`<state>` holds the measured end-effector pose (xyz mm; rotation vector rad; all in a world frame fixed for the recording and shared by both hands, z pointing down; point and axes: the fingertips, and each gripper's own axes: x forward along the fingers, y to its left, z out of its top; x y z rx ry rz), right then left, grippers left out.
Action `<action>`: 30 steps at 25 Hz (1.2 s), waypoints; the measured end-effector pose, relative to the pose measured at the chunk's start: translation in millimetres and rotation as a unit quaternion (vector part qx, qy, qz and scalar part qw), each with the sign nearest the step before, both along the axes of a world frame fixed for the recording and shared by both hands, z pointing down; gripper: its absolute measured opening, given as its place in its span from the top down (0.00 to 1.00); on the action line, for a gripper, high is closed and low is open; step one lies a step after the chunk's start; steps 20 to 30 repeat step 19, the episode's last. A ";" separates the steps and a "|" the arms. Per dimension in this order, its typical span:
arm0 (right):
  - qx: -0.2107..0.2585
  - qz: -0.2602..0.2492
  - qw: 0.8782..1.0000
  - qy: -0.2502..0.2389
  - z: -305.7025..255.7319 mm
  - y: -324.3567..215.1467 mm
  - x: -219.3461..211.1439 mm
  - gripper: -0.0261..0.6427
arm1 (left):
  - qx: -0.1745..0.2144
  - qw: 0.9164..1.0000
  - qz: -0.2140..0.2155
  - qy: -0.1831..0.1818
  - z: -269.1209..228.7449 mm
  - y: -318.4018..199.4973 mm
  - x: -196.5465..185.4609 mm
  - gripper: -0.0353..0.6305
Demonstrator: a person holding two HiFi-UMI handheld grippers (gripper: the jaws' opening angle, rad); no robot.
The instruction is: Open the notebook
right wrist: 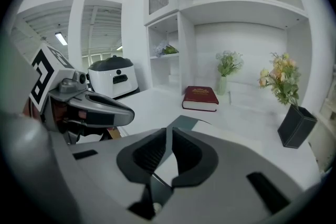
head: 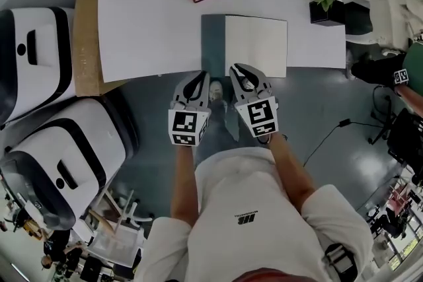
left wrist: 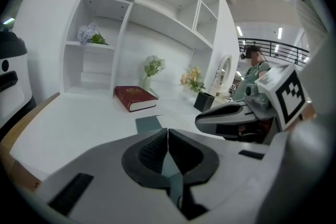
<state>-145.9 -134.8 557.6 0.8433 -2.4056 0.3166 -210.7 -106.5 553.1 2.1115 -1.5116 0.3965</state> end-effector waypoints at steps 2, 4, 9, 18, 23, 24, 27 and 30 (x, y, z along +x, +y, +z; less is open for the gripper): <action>0.003 0.007 1.000 0.000 -4.9 1.1 6.0 0.92 | 0.001 1.000 0.007 0.000 -3.8 0.3 5.3 0.95; 0.006 0.014 1.000 -0.001 -9.8 2.4 11.9 0.92 | 0.003 1.000 0.014 0.001 -8.0 0.6 10.1 0.95; 0.012 0.030 0.999 -0.002 -19.8 5.1 24.6 0.92 | 0.010 1.000 0.025 0.001 -17.0 -0.5 18.4 0.95; 0.025 0.050 0.998 0.001 -37.2 7.0 40.0 0.93 | 0.017 0.999 0.044 0.000 -33.9 -1.5 31.6 0.95; 0.025 0.051 0.998 0.002 -39.0 7.2 42.2 0.93 | 0.016 0.999 0.045 0.000 -35.5 -0.8 33.8 0.95; 0.025 0.051 0.998 0.002 -39.0 7.2 42.2 0.93 | 0.016 0.999 0.045 0.000 -35.5 -0.8 33.8 0.95; 0.025 0.051 0.998 0.002 -39.0 7.2 42.2 0.93 | 0.016 0.999 0.045 0.000 -35.5 -0.8 33.8 0.95; 0.025 0.051 0.998 0.002 -39.0 7.2 42.2 0.93 | 0.016 0.999 0.045 0.000 -35.5 -0.8 33.8 0.95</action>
